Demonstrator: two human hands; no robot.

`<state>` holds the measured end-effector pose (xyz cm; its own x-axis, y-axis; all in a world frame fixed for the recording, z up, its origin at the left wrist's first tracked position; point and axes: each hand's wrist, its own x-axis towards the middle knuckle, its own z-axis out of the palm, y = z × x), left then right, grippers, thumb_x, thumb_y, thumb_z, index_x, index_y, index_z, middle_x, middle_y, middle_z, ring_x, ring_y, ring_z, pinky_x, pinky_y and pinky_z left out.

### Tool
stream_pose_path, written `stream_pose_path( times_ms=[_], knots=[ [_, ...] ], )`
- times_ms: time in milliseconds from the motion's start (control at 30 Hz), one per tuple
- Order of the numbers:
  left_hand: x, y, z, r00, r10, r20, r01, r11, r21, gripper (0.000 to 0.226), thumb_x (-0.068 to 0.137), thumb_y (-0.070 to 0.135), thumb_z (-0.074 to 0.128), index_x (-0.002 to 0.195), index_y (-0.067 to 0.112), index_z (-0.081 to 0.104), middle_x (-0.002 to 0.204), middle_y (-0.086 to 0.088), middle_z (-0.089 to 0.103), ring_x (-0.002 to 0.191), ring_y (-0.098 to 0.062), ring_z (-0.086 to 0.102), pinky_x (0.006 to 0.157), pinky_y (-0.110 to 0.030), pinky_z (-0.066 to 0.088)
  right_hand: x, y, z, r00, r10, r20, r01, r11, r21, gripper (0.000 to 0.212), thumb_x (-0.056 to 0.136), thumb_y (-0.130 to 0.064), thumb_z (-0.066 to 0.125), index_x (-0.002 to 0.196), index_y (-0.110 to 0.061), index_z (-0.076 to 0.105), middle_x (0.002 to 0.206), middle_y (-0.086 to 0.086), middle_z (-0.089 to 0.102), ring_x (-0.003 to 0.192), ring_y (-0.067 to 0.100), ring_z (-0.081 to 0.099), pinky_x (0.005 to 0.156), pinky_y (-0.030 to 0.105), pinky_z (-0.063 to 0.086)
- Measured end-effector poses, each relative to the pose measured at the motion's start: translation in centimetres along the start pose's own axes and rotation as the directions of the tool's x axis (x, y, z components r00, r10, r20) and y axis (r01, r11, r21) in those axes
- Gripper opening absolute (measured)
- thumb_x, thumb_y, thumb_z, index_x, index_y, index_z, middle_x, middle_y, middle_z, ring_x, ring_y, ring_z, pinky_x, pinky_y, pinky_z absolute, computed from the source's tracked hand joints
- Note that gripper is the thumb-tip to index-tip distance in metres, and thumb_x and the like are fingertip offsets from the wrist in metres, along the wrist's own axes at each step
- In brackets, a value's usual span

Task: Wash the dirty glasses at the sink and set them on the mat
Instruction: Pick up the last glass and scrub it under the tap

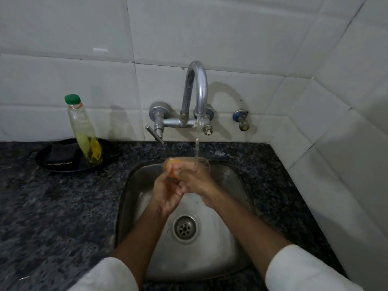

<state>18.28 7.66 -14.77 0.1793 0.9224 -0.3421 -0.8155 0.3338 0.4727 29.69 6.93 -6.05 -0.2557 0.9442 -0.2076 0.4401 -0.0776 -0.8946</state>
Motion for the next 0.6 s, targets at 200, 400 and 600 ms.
stream_pose_path(
  times_ms=[200, 400, 600],
  knots=[
    [0.5, 1.4, -0.3, 0.994, -0.047, -0.097, 0.074, 0.949, 0.306, 0.043, 0.092, 0.042, 0.062, 0.11, 0.003, 0.069, 0.099, -0.018, 0.074, 0.091, -0.026, 0.071, 0.081, -0.04, 0.059, -0.1, 1.2, 0.0, 0.979, -0.112, 0.17, 0.194, 0.769, -0.61, 0.02, 0.091, -0.013, 0.054, 0.108, -0.012, 0.065, 0.111, 0.013, 0.062, 0.108, 0.032, 0.058, 0.079, 0.033, 0.044],
    [0.4, 1.6, 0.9, 0.991, 0.002, -0.132, 0.028, 0.974, 0.226, 0.04, 0.086, 0.039, 0.066, 0.1, 0.002, 0.069, 0.092, -0.018, 0.073, 0.078, -0.025, 0.073, 0.067, -0.034, 0.063, 0.4, 1.6, 0.7, 0.97, -0.207, 0.125, 0.242, 0.841, -0.484, 0.039, 0.097, -0.031, 0.042, 0.131, -0.015, 0.051, 0.108, 0.006, 0.059, 0.089, 0.015, 0.057, 0.065, 0.013, 0.044],
    [-0.4, 0.3, 1.3, 0.997, -0.062, -0.045, 0.067, 0.991, 0.117, 0.037, 0.1, 0.037, 0.049, 0.112, 0.004, 0.063, 0.099, -0.018, 0.073, 0.084, -0.026, 0.073, 0.064, -0.036, 0.06, 1.9, 2.0, 1.0, 0.985, 0.165, -0.04, -0.161, 0.982, 0.096, 0.024, 0.094, -0.025, 0.054, 0.106, -0.009, 0.066, 0.097, 0.017, 0.07, 0.077, 0.019, 0.066, 0.064, 0.031, 0.05]
  ],
)
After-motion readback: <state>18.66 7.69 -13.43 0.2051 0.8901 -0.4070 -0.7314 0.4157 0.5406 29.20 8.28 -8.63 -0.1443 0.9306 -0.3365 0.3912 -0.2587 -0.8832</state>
